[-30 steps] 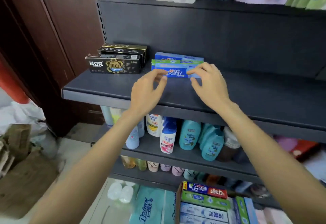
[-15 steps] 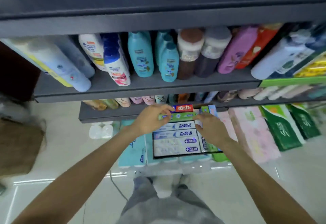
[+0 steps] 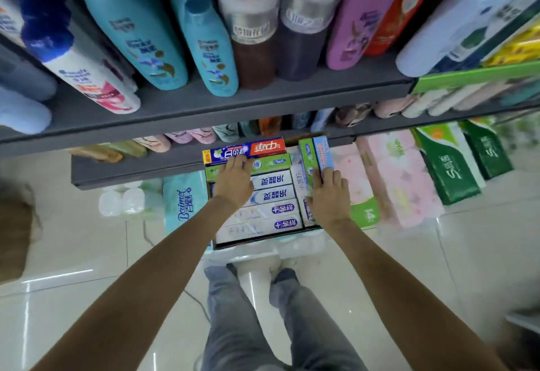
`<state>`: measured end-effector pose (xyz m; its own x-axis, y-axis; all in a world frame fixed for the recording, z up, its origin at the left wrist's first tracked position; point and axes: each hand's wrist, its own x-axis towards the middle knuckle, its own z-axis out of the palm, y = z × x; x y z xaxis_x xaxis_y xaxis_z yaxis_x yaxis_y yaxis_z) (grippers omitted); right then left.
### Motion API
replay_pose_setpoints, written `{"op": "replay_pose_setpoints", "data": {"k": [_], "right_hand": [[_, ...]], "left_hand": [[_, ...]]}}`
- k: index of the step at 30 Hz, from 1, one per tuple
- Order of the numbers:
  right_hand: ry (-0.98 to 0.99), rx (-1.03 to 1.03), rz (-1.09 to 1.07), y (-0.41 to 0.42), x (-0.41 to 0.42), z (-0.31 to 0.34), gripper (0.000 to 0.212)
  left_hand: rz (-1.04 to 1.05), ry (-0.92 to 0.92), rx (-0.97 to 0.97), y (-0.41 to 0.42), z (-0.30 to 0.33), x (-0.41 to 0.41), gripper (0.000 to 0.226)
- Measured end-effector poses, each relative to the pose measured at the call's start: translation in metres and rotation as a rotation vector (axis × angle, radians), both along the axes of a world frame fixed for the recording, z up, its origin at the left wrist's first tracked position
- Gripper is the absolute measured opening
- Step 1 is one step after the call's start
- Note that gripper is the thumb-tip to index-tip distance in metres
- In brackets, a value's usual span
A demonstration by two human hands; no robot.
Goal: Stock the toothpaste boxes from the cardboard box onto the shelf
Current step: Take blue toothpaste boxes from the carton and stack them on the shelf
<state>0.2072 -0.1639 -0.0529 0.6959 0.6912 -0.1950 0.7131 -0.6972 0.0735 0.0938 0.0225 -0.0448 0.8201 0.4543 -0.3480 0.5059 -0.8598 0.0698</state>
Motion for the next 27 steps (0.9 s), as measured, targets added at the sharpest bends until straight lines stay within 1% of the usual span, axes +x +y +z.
{"op": "replay_pose_setpoints", "data": {"k": [2,6,8,9,10,12,14,16,17,18,19,21,22,24,25,27], "right_hand": [[-0.007,-0.001,0.002,-0.002,-0.004,-0.008,0.076],[-0.079,0.004,-0.014,0.006,-0.008,-0.014,0.065],[-0.102,-0.011,-0.023,0.012,-0.01,-0.011,0.061],[-0.109,-0.023,-0.038,0.015,-0.011,-0.01,0.061],[-0.114,-0.042,-0.06,0.018,-0.011,-0.008,0.061],[-0.109,-0.106,-0.101,0.024,-0.009,-0.007,0.061],[-0.113,-0.172,-0.128,0.031,-0.006,-0.005,0.048],[-0.109,-0.24,-0.139,0.037,-0.004,0.002,0.033],[-0.075,-0.252,-0.154,0.039,-0.002,0.005,0.03],[-0.011,-0.245,-0.186,0.04,0.0,0.007,0.031],[0.068,-0.202,-0.237,0.04,0.003,0.008,0.037],[0.265,-0.034,-0.426,0.036,0.008,0.014,0.052],[0.375,0.065,-0.519,0.032,0.008,0.021,0.055],[0.603,0.286,-0.6,0.024,0.007,0.036,0.048],[0.719,0.396,-0.613,0.02,0.003,0.046,0.043],[0.906,0.56,-0.62,0.014,-0.008,0.072,0.034]], "left_hand": [[-0.02,-0.001,0.07,-0.002,-0.006,0.002,0.05],[-0.098,-0.004,0.164,-0.003,-0.012,0.006,0.041],[-0.08,-0.058,0.151,-0.004,-0.01,0.002,0.035],[-0.039,-0.109,0.121,-0.005,-0.007,-0.002,0.033],[0.02,-0.168,0.07,-0.005,-0.001,-0.007,0.033],[0.159,-0.275,-0.127,-0.002,0.014,-0.02,0.035],[0.331,-0.308,-0.401,0.003,0.03,-0.035,0.037],[0.523,-0.315,-0.724,0.007,0.048,-0.05,0.036],[0.603,-0.35,-0.835,0.007,0.056,-0.056,0.034],[0.655,-0.387,-0.904,0.006,0.065,-0.062,0.03],[0.691,-0.412,-0.946,0.005,0.074,-0.068,0.026],[0.756,-0.428,-0.966,0.004,0.089,-0.076,0.029],[0.781,-0.432,-0.941,0.005,0.094,-0.079,0.032],[0.838,-0.437,-0.91,0.006,0.103,-0.086,0.034],[0.891,-0.457,-0.942,0.007,0.108,-0.089,0.034],[1.043,-0.5,-1.131,0.008,0.118,-0.097,0.033]]}}
